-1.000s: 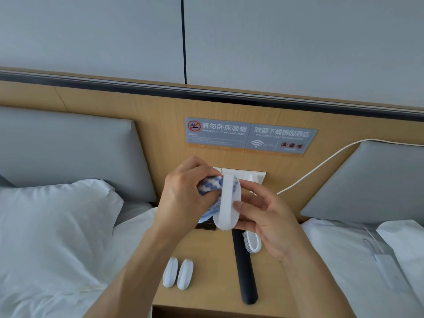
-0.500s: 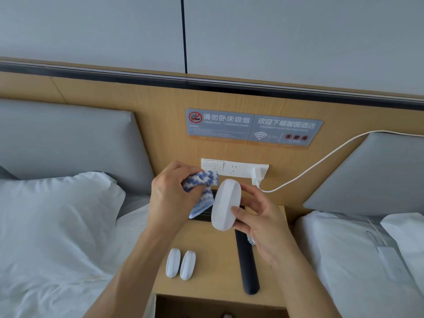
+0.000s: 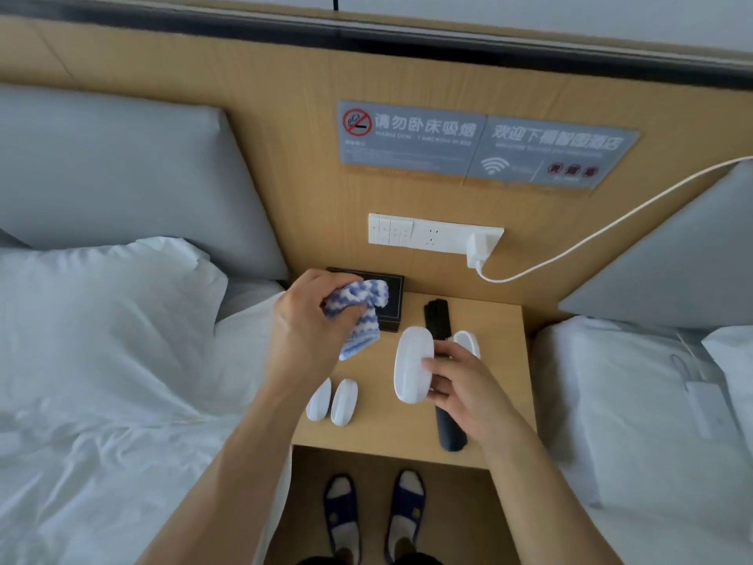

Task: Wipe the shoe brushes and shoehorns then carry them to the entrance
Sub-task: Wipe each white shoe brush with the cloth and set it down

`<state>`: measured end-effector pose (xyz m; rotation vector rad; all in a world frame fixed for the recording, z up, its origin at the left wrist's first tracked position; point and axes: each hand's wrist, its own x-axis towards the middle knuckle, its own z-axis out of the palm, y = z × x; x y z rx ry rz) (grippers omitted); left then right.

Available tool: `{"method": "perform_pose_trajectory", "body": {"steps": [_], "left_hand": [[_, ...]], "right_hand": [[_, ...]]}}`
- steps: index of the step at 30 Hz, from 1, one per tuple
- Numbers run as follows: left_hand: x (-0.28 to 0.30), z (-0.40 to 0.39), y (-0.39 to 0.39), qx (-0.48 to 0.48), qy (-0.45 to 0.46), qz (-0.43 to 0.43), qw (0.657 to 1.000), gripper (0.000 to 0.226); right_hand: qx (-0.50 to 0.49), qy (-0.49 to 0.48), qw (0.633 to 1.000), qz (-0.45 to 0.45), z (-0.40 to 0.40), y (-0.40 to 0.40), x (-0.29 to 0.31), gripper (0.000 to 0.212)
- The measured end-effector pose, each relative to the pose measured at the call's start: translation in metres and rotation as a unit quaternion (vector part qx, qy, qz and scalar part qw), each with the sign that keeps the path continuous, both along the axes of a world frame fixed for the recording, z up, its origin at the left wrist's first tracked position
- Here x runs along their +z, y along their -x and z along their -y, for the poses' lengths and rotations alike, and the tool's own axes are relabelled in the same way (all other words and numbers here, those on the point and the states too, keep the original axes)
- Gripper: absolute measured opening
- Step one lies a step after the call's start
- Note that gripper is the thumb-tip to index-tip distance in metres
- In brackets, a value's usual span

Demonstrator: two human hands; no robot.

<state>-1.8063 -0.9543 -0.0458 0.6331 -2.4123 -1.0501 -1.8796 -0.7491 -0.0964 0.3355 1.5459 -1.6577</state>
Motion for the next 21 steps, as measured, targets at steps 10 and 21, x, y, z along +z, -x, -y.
{"method": "perform_pose_trajectory", "body": {"steps": [10,21], "left_hand": [[-0.076,0.008,-0.013,0.032,-0.019,0.088,0.995,0.025],[-0.131,0.025,-0.029,0.046,-0.009,0.159,0.986,0.028]], "right_hand": [[0.04,-0.185,0.981,0.048,0.014,-0.013,-0.138,0.028],[0.055,-0.246,0.964,0.079,0.035,-0.017,-0.233,0.032]]}}
